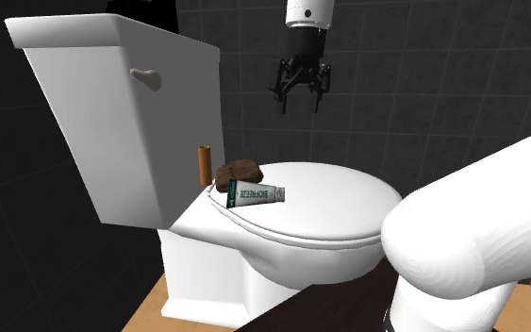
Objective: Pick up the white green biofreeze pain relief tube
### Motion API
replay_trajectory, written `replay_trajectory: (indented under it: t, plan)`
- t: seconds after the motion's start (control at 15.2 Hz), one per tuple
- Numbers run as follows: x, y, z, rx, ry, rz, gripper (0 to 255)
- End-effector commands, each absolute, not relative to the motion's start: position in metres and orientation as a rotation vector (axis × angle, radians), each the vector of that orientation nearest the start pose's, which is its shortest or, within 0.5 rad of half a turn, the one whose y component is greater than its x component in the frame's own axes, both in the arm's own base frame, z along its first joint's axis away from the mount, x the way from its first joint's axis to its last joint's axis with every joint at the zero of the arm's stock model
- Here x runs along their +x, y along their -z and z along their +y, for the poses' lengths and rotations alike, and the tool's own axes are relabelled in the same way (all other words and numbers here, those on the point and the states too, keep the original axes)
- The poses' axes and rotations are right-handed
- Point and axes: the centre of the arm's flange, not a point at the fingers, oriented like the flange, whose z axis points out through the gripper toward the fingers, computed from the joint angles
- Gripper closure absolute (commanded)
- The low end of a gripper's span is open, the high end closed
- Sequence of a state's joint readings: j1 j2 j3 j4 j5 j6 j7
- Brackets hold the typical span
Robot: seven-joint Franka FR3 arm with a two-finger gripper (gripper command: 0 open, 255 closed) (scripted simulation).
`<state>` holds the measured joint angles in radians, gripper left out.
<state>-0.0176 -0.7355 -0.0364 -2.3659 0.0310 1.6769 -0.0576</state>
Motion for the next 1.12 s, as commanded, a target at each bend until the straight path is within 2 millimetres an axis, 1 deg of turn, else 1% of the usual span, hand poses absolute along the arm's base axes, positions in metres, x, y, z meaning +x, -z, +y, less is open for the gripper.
replay_trajectory:
  t: [0.0,0.26,0.59,0.79,0.99,1.06]
  plan:
    - [0.330,-0.579,-0.018,-3.088,0.076,-0.015,0]
    - [0.365,-0.534,-0.007,-3.063,-0.020,-0.369,0]
    - [0.401,-0.475,0.016,-2.971,-0.139,-0.802,0]
    - [0.416,-0.438,0.034,-2.886,-0.209,-1.054,0]
    - [0.427,-0.402,0.054,-2.780,-0.275,-1.292,0]
    - [0.427,-0.397,0.054,-2.780,-0.275,-1.292,0]
